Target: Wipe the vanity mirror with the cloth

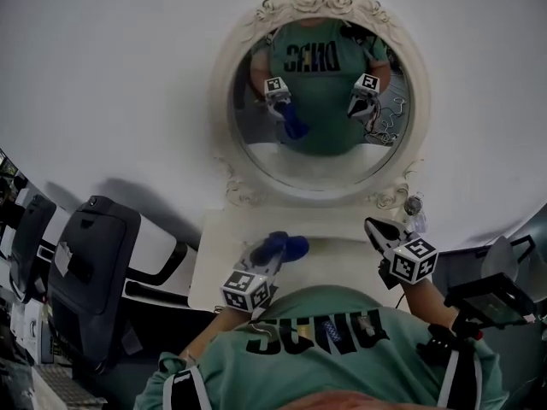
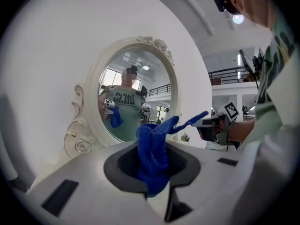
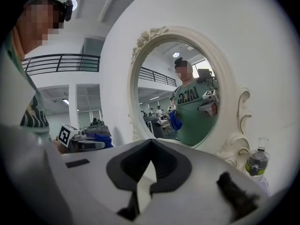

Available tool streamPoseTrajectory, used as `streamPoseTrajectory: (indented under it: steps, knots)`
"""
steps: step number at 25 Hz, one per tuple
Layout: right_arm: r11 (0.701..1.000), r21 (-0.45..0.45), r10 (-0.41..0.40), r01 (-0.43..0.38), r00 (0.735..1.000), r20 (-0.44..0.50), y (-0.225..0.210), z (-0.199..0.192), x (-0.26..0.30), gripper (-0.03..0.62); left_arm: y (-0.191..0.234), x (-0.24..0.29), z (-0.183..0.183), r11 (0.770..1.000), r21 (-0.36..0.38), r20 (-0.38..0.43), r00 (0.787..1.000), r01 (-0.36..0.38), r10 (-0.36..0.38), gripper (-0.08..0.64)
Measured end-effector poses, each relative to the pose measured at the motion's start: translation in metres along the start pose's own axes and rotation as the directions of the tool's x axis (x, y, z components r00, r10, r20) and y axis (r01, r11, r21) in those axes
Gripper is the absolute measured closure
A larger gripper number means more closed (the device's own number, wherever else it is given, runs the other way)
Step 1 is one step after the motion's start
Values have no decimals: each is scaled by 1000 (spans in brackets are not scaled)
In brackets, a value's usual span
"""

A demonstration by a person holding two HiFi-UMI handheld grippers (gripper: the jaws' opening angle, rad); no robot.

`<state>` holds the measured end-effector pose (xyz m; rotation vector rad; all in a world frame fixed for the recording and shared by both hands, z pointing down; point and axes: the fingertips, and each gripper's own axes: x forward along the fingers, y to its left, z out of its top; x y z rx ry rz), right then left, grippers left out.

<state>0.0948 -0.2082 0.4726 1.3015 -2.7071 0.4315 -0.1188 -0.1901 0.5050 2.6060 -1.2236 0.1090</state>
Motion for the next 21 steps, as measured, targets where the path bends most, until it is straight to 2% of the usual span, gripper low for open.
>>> streamPoseTrajectory:
  steps: [4, 15, 21]
  knots:
    - [1000, -19, -4, 4, 1000, 0, 6, 2, -3, 586, -6, -1, 8, 1000, 19, 25, 1000, 18, -19, 475]
    - [999, -21, -30, 30, 999, -11, 4, -4, -14, 586, -22, 8, 8, 996, 67, 9, 998, 63, -64, 475]
    - [999, -20, -32, 32, 999, -20, 12, -9, -25, 586, -41, 5, -4, 992, 71, -13, 995, 100, -99, 474]
